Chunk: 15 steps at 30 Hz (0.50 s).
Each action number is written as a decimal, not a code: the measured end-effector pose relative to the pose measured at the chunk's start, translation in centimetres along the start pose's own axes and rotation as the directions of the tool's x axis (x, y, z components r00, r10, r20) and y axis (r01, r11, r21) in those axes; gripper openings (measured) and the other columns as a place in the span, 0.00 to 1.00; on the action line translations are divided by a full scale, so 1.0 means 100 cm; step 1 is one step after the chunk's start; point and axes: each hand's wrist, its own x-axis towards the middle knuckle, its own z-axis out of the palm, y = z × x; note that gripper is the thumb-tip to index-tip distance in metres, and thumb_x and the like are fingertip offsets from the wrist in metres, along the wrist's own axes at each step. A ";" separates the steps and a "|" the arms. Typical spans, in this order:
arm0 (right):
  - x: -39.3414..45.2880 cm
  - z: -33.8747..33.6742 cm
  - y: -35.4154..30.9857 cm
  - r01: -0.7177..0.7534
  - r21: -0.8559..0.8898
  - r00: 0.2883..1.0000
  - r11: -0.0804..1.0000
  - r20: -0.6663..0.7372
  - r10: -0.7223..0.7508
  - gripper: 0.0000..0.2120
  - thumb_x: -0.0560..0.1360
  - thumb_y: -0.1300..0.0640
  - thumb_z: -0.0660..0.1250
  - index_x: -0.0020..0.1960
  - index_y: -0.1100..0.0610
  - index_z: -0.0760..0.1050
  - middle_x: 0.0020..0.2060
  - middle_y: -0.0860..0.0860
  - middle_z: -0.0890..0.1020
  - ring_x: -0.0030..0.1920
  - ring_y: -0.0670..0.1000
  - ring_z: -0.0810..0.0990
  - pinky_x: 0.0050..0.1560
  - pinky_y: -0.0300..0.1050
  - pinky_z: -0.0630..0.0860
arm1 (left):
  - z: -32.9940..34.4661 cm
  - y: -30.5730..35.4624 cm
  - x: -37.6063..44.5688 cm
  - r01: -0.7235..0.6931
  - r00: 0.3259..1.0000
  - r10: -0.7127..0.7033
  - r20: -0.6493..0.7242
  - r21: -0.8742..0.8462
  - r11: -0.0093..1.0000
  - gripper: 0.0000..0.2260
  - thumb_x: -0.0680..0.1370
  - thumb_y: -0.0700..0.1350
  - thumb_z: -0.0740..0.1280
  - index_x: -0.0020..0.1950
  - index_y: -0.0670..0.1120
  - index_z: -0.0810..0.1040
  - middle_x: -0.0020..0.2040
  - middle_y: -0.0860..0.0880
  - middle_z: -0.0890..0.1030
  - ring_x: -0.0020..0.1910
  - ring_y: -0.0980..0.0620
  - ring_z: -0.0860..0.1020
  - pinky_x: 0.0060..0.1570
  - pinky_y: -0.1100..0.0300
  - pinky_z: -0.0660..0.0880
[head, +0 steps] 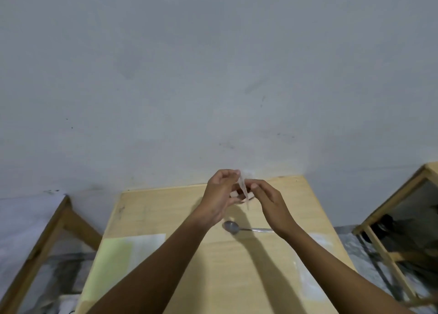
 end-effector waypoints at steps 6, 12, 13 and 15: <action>0.017 0.019 -0.021 -0.040 0.059 0.999 0.997 0.015 0.039 0.10 0.80 0.50 0.65 0.59 0.52 0.76 0.46 0.45 0.85 0.47 0.44 0.82 0.44 0.39 0.79 | -0.014 0.005 0.001 -0.083 0.997 0.083 0.004 0.075 0.994 0.04 0.77 0.40 0.70 0.49 0.42 0.77 0.54 0.39 0.82 0.54 0.47 0.83 0.56 0.43 0.80; 0.021 0.025 -0.013 0.016 -0.134 1.000 0.991 -0.010 -0.017 0.10 0.82 0.54 0.60 0.48 0.49 0.81 0.35 0.47 0.81 0.37 0.47 0.75 0.39 0.39 0.72 | -0.017 0.006 0.005 -0.087 0.991 0.097 -0.095 0.099 0.991 0.04 0.79 0.39 0.66 0.52 0.39 0.76 0.52 0.40 0.82 0.50 0.45 0.85 0.49 0.50 0.83; 0.020 0.027 -0.013 0.021 -0.171 1.000 0.985 -0.008 -0.023 0.09 0.81 0.52 0.61 0.48 0.47 0.81 0.35 0.44 0.82 0.36 0.46 0.77 0.38 0.37 0.73 | -0.017 0.007 0.005 -0.066 0.993 0.074 -0.090 0.085 0.994 0.07 0.79 0.41 0.67 0.54 0.39 0.76 0.52 0.41 0.83 0.49 0.45 0.85 0.47 0.51 0.83; 0.021 0.030 -0.009 0.005 -0.262 0.999 0.965 -0.034 -0.014 0.08 0.80 0.51 0.64 0.48 0.47 0.81 0.37 0.46 0.84 0.39 0.45 0.81 0.39 0.38 0.74 | -0.018 0.006 0.007 -0.031 0.995 0.043 -0.094 0.127 0.991 0.13 0.76 0.45 0.72 0.56 0.40 0.76 0.53 0.40 0.83 0.47 0.47 0.85 0.45 0.52 0.83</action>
